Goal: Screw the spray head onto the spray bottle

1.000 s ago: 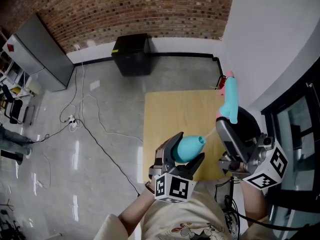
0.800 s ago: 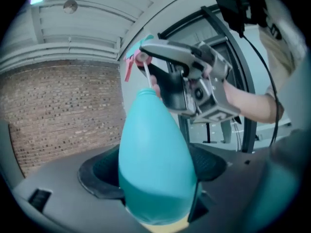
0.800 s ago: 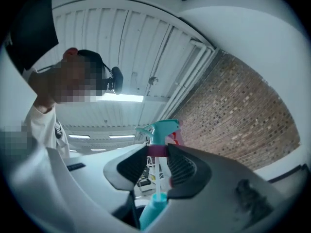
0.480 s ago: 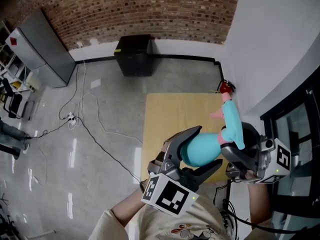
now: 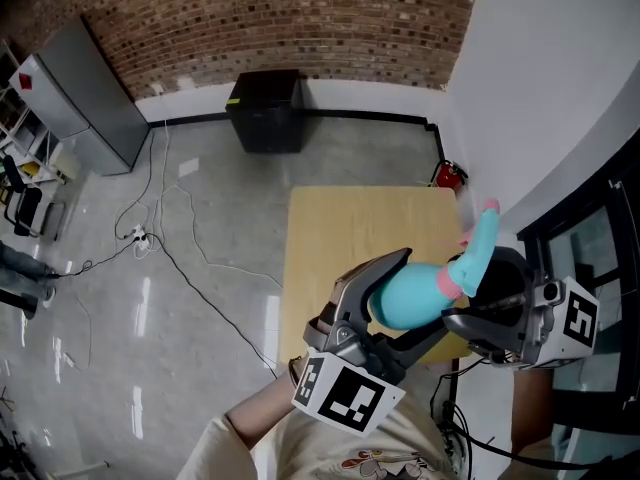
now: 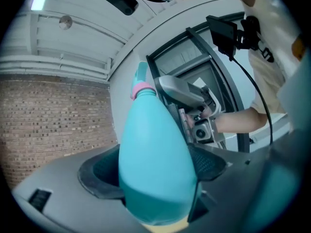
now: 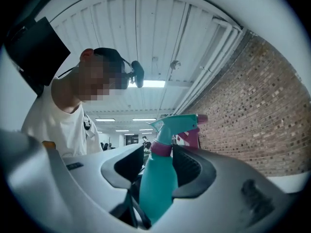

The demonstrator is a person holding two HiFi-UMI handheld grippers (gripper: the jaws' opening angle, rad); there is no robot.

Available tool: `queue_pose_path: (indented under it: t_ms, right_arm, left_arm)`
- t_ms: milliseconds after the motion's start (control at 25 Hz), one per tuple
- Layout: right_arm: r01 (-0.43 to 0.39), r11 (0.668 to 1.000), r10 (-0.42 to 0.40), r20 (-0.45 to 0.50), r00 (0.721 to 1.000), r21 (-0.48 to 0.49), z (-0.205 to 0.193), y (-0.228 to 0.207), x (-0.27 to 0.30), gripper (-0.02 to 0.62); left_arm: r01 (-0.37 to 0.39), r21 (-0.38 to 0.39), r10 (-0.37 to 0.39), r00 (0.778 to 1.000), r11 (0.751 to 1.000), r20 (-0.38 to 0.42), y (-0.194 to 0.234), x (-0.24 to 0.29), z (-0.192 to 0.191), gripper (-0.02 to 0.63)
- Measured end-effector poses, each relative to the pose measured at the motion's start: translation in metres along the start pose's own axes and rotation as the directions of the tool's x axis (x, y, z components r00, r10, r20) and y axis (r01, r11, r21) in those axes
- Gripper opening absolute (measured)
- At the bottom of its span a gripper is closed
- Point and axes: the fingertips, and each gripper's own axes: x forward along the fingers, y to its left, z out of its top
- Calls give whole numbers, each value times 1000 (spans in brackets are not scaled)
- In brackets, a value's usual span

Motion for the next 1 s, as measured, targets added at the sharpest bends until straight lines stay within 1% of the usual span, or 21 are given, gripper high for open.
queue_pose_path:
  t_ms: [120, 200, 320, 440, 520, 600, 680, 760, 840, 880, 920, 1000]
  right_arm:
    - [14, 999, -18, -87, 996, -44, -1, -2, -3, 183]
    - [15, 998, -26, -167, 986, -66, -1, -2, -8, 186]
    - [17, 995, -44, -288, 957, -97, 0, -4, -12, 186]
    - [13, 987, -72, -374, 925, -159, 3, -13, -12, 187]
    - [-14, 978, -73, -410, 909, -206, 3, -16, -12, 186]
    - [-59, 967, -58, -437, 897, -248, 1, -16, -12, 186]
    - [-113, 953, -32, -464, 885, -281, -1, -14, -11, 186]
    - [-175, 939, 5, -496, 868, -296, -3, -9, -10, 186]
    - [-242, 929, 57, -539, 840, -279, -5, 0, -9, 186]
    - [-277, 927, 90, -565, 820, -255, -6, 6, -8, 186]
    - [-308, 925, 122, -593, 796, -223, -9, 12, -7, 186]
    - [-355, 922, 173, -654, 736, -155, -19, 20, -5, 186]
  left_arm:
    - [-11, 7, 11, 1000, 1000, 7, 7, 0, -2, 423]
    - [-23, 6, 22, 1000, 1000, 10, 13, -3, -2, 423]
    - [-41, 19, 41, 999, 999, 9, 29, -10, -4, 423]
    - [-51, 57, 51, 999, 997, -3, 45, -17, -21, 423]
    - [-47, 97, 49, 999, 994, -18, 45, -22, -40, 423]
    - [-30, 127, 36, 998, 991, -42, 38, -26, -60, 423]
    - [-9, 144, 19, 998, 990, -63, 27, -29, -74, 423]
    - [10, 149, 2, 997, 989, -75, 12, -32, -78, 423]
    - [22, 141, -10, 996, 990, -84, -3, -34, -71, 423]
    - [23, 137, -11, 996, 990, -89, -9, -36, -63, 423]
    - [23, 134, -11, 996, 991, -93, -14, -38, -53, 423]
    - [20, 136, -6, 995, 990, -103, -18, -42, -35, 423]
